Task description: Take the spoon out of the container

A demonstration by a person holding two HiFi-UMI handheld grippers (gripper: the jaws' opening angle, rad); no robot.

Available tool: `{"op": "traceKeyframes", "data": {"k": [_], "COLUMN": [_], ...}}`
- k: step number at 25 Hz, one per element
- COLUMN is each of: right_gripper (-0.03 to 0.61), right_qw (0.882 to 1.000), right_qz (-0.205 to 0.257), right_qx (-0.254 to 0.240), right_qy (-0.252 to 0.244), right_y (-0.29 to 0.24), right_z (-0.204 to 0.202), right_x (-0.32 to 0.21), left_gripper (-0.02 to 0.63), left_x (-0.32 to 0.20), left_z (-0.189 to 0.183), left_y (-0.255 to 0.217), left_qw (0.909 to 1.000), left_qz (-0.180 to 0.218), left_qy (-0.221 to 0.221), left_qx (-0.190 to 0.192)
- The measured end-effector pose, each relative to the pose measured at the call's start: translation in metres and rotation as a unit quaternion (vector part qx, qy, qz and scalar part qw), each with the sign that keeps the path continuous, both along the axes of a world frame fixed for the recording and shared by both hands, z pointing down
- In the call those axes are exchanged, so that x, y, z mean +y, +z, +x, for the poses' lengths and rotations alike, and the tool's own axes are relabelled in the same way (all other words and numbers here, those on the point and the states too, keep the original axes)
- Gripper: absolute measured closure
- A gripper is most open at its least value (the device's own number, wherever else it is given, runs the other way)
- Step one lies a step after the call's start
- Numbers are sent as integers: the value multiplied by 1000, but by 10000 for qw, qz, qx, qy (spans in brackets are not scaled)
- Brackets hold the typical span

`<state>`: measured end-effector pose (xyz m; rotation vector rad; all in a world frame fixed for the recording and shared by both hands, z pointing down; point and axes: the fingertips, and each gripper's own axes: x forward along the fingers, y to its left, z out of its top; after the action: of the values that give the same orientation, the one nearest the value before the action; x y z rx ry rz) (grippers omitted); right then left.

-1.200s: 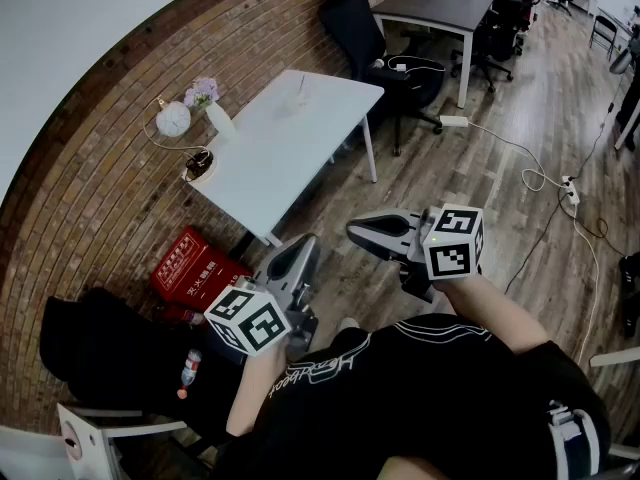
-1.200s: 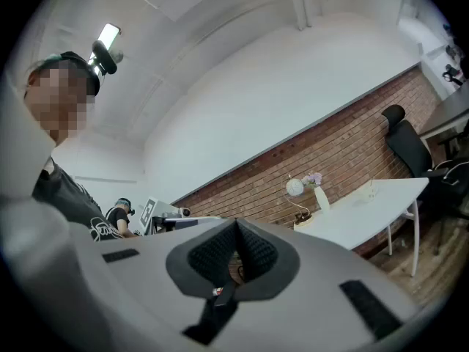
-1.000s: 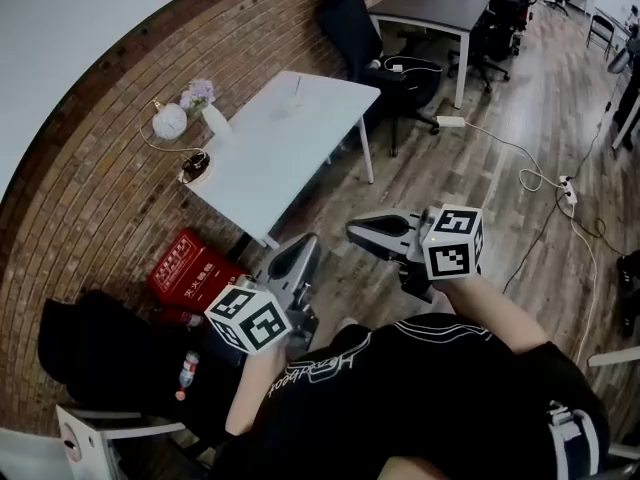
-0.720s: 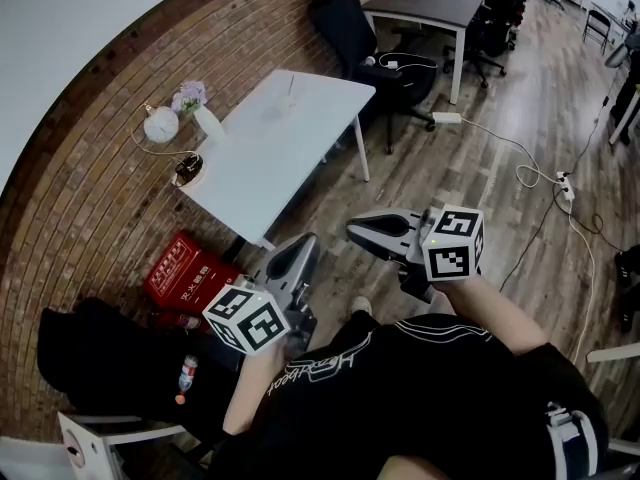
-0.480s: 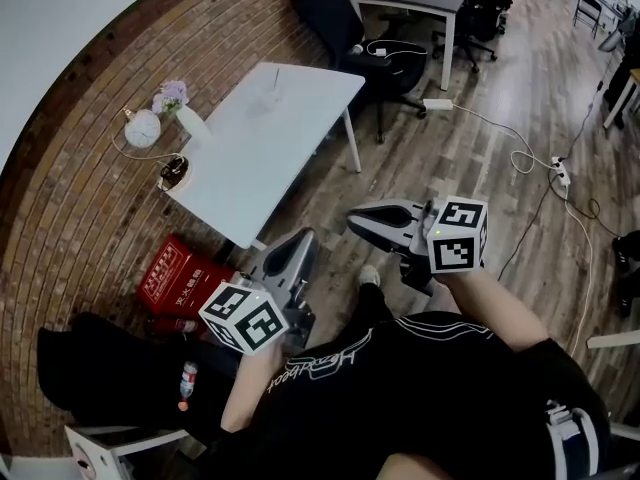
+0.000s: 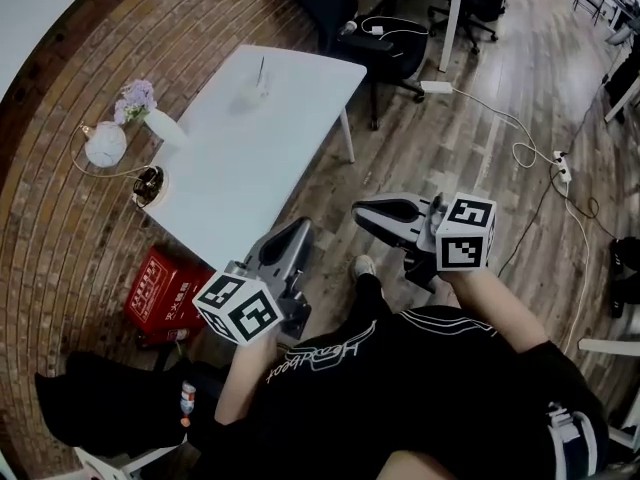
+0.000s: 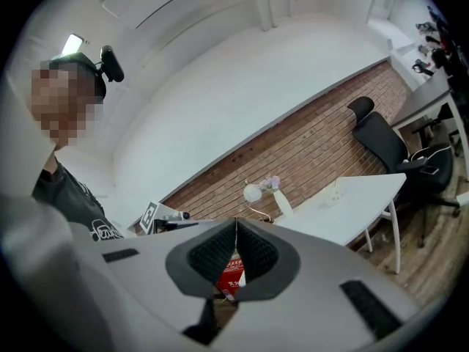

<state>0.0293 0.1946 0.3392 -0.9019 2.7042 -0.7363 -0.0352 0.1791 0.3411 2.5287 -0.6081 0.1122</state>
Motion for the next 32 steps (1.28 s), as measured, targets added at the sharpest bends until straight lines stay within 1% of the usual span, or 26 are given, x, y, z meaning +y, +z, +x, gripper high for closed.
{"op": "traceKeyframes", "data": {"k": [4, 9, 11, 14, 18, 22, 26, 32], "right_gripper": [581, 581, 581, 581, 581, 580, 580, 580], "right_qw": [9999, 9994, 9993, 9995, 9995, 9996, 9997, 9991], "right_qz": [-111, -321, -369, -323, -307, -247, -223, -371], "right_qx": [-55, -67, -68, -54, -65, -25, 24, -170], "right_qy": [66, 76, 43, 20, 65, 101, 53, -109], "right_y": [3, 7, 8, 5, 6, 8, 11, 22], "right_z": [17, 29, 28, 29, 36, 41, 41, 39], "right_x": [-82, -179, -212, -249, -284, -302, -320, -359], "left_gripper": [604, 604, 604, 604, 604, 604, 604, 604], "left_x": [-81, -180, -212, -250, -282, -297, -312, -341], "left_z": [14, 21, 19, 18, 16, 14, 12, 10], "left_y": [4, 8, 10, 9, 11, 15, 24, 34], "left_qw": [9999, 9993, 9991, 9991, 9992, 9991, 9983, 9967], "left_qz": [-131, -293, -313, -273, -199, -144, -205, -323], "left_qy": [5, -134, -196, -262, -317, -373, -514, -729], "left_qx": [80, 210, 223, 209, 159, 128, 167, 142]}}
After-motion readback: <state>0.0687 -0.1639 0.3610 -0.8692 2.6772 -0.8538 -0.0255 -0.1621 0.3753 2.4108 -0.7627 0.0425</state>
